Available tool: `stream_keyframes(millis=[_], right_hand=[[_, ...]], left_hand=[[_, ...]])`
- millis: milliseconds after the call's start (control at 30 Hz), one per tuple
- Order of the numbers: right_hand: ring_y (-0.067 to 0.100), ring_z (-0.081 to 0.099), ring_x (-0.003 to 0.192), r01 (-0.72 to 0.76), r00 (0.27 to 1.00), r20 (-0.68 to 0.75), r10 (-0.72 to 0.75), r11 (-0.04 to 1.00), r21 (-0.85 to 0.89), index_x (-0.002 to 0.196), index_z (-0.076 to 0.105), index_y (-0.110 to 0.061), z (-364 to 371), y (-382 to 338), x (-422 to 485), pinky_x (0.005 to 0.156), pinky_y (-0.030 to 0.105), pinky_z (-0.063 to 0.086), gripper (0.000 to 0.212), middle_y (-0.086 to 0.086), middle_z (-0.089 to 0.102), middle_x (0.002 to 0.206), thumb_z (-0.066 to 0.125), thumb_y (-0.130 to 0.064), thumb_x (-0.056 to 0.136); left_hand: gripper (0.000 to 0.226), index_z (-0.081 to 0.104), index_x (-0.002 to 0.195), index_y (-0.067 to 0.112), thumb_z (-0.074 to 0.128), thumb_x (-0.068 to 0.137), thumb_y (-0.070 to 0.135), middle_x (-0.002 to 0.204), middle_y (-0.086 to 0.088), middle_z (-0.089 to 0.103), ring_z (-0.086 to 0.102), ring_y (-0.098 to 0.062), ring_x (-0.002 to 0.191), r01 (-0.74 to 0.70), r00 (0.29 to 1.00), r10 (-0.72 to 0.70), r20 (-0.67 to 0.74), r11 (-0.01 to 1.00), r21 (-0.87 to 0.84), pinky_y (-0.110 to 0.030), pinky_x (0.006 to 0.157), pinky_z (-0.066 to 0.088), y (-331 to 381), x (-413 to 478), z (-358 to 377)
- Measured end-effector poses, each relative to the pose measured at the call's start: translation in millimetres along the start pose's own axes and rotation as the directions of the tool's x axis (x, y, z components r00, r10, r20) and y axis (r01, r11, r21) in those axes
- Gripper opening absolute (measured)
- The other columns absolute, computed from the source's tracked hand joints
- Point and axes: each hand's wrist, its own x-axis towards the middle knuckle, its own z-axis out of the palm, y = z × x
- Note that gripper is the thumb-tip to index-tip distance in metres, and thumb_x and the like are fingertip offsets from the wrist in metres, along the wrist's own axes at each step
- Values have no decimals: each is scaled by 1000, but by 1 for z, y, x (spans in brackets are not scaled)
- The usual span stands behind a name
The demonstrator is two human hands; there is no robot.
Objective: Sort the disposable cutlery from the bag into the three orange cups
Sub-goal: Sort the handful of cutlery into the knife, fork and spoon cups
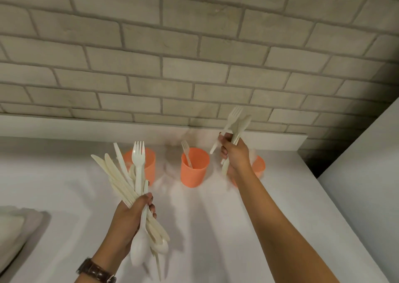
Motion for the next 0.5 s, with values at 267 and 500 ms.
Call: stream_keyframes(millis=[267, 500], right_hand=[[7, 42, 31, -155, 987, -72, 144, 967, -202, 78, 60, -10, 28, 45, 11, 33, 18, 33, 17, 5, 52, 54, 66, 6, 78], [8, 36, 40, -149, 988, -27, 151, 987, 57, 83, 57, -13, -2, 34, -2, 37, 19, 31, 9, 4, 54, 71, 57, -7, 90]], left_hand=[[8, 56, 84, 6, 52, 90, 4, 46, -2, 53, 52, -10, 39, -27, 998, 26, -62, 1000, -7, -32, 56, 44, 5, -2, -15], [12, 58, 84, 10, 51, 90, 3, 44, 2, 53, 52, -9, 38, -27, 998, 26, -56, 999, -25, -34, 59, 42, 3, -1, -8]])
